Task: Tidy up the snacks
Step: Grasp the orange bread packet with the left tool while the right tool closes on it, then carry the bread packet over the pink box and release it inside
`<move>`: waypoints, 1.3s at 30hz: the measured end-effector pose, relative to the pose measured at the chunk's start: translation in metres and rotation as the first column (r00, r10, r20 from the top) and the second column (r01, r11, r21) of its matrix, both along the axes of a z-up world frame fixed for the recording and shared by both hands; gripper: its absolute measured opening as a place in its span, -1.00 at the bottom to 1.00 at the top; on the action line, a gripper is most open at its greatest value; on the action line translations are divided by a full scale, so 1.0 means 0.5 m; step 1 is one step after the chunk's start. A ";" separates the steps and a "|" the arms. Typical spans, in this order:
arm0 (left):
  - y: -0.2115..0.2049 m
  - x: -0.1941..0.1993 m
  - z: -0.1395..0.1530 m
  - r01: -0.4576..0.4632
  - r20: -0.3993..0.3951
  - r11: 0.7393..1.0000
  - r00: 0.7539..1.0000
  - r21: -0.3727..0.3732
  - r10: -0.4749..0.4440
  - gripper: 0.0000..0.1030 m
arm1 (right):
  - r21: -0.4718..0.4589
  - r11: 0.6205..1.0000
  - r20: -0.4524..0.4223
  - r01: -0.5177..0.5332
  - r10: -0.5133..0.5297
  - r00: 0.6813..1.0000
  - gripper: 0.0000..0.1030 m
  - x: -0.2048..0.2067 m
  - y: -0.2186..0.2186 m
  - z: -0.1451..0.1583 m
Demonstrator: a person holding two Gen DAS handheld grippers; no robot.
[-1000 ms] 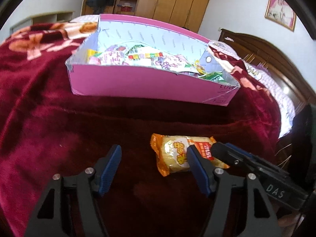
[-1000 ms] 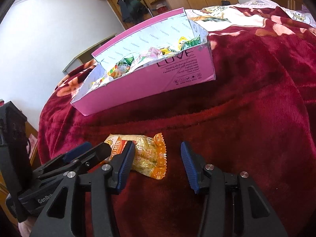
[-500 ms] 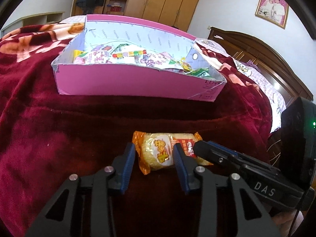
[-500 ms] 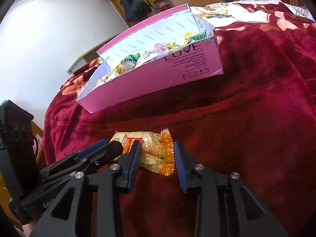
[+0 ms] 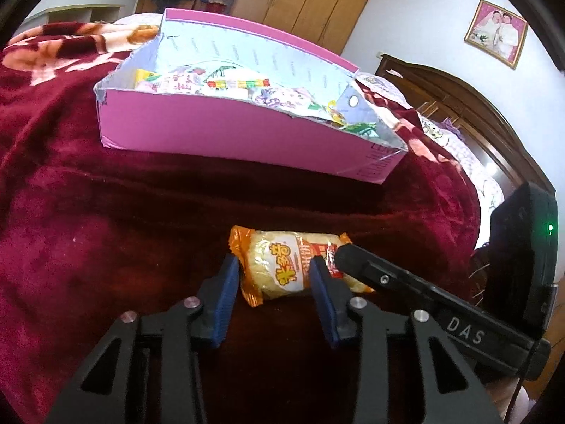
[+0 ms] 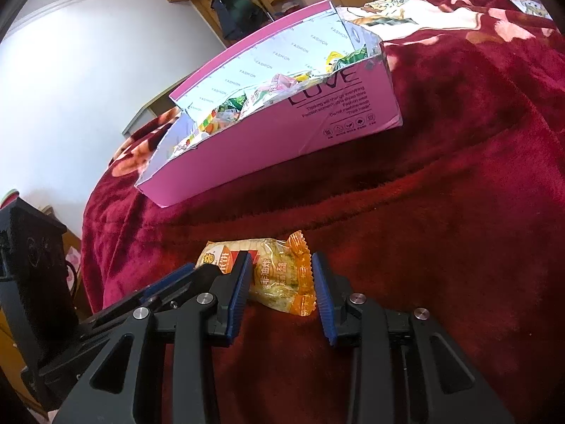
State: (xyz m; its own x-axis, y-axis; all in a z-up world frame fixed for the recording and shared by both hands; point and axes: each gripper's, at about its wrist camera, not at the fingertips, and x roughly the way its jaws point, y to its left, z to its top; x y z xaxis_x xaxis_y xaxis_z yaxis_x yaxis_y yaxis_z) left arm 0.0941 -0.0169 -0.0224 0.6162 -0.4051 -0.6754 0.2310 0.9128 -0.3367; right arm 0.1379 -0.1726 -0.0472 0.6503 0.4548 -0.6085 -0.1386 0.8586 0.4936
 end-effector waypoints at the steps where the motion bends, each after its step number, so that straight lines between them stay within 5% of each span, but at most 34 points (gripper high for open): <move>1: -0.001 -0.001 0.002 0.002 0.004 1.000 1.000 0.004 -0.002 -0.19 | 0.000 1.000 0.004 0.000 0.000 1.000 -0.29 -0.002 0.000 0.001; 11: -0.010 -0.020 0.029 0.005 0.064 0.999 0.998 0.051 -0.008 -0.26 | 0.019 1.000 0.039 0.016 -0.017 0.999 -0.36 -0.023 0.001 0.018; 39: 0.006 -0.013 0.126 -0.019 0.198 1.000 0.980 0.018 0.015 -0.30 | 0.023 0.999 0.169 0.027 -0.031 0.985 -0.36 -0.016 0.017 0.110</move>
State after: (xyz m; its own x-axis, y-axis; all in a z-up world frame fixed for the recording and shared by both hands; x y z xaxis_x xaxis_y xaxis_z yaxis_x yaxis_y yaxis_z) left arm 0.0877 -0.0137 0.0408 0.7451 -0.3815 -0.5471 0.2757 0.9231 -0.2682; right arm 0.1298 -0.1643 0.0079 0.7562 0.4453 -0.4795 -0.1965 0.8535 0.4827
